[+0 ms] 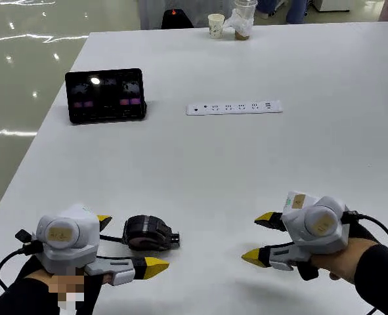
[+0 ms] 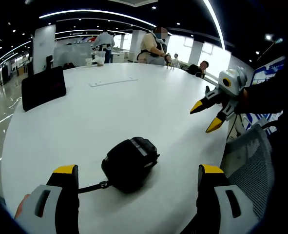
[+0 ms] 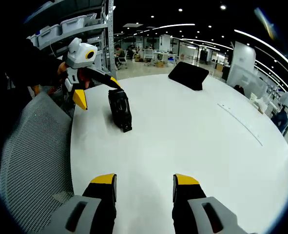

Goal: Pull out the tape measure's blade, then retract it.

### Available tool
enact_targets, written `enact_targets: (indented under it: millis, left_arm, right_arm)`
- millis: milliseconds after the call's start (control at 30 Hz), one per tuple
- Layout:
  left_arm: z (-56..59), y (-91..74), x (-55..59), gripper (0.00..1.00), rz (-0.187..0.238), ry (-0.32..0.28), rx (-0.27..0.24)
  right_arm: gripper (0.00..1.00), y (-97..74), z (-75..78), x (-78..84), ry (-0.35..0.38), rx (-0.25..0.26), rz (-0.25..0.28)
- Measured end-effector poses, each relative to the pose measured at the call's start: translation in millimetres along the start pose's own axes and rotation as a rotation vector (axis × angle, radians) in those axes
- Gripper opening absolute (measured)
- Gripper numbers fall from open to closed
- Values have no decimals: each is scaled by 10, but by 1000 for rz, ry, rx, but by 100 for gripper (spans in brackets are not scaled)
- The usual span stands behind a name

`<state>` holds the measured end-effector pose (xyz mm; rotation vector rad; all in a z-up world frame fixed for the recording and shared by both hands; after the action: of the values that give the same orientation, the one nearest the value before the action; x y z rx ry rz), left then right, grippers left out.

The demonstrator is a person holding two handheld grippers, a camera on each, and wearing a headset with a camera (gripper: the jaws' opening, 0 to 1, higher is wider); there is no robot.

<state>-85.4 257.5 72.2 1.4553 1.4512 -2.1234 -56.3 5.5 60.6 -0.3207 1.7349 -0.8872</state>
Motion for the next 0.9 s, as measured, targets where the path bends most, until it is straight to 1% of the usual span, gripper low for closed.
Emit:
enact_targets:
  millis: [67, 133, 167, 233, 300, 367, 400, 500, 567, 633, 733, 800, 900]
  left_arm:
    - [-25, -34, 14, 99, -2, -3, 3]
    - [-38, -71, 43, 99, -13, -5, 12]
    - [-57, -82, 94, 99, -34, -2, 14]
    - [-83, -104, 155, 99, -51, 2, 21]
    - [-101, -133, 186, 99, -59, 6, 21]
    - [-112, -179, 198, 99, -61, 10, 18]
    - [-146, -200, 183, 99, -52, 30, -10]
    - [-148, -270, 198, 99, -54, 20, -1]
    - [-173, -295, 226, 99, -60, 25, -2]
    - [-191, -313, 250, 99, -59, 21, 2]
    - [-200, -333, 289, 99, -82, 47, 5]
    - [-227, -354, 313, 99, -100, 63, -5]
    - [-266, -393, 302, 99, -95, 71, -16]
  right_arm:
    - [45, -45, 24, 30, 17, 5, 3]
    - [48, -100, 60, 70, 27, 15, 2]
    - [49, -140, 79, 88, 29, 23, 2]
    - [50, -202, 105, 112, 42, 31, 9]
    - [51, -243, 137, 148, 48, 38, 16]
    - [53, -293, 165, 207, 60, 42, 13]
    - [55, -311, 176, 237, 67, 41, 10]
    - [60, -394, 250, 359, 94, 54, 3]
    - [60, -457, 295, 413, 102, 68, -4]
    - [63, -506, 331, 447, 113, 79, -4]
    - [66, -574, 400, 506, 131, 97, -5]
    - [69, -622, 427, 535, 139, 103, -4]
    - [75, -694, 431, 600, 127, 93, 0]
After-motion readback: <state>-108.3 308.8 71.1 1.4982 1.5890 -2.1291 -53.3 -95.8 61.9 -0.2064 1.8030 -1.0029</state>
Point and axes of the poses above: the centre of the closed fingertips' face, and the gripper's own axes: y roughly forward along the fingers, z roughly to its right, x roughly out of its underside, the point moved 3 cm from there along -y, roughly backward along the fingers, and after that the axes turned 9 degrees about y, right-handed, at the moved point
